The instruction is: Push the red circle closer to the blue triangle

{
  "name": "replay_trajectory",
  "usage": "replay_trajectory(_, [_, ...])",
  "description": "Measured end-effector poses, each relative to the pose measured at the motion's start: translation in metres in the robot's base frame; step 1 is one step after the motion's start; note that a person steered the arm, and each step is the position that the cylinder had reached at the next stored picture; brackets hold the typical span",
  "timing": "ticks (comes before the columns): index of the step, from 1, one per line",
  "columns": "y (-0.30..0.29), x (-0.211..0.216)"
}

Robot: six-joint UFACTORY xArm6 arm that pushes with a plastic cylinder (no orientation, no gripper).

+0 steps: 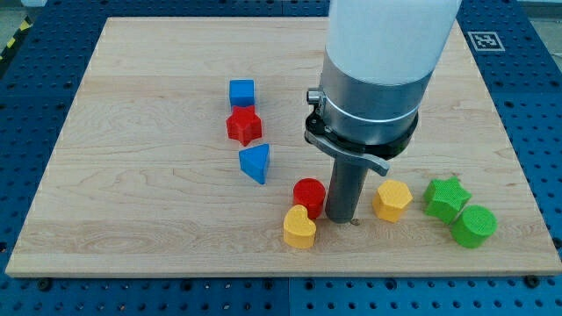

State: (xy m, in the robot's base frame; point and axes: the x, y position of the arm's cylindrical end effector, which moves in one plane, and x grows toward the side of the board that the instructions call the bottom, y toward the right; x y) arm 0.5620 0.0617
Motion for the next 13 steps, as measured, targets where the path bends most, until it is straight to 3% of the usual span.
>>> replay_trajectory(2, [0.000,-0.021])
replay_trajectory(4, [-0.001,0.006])
replay_trajectory(13, [-0.004,-0.021])
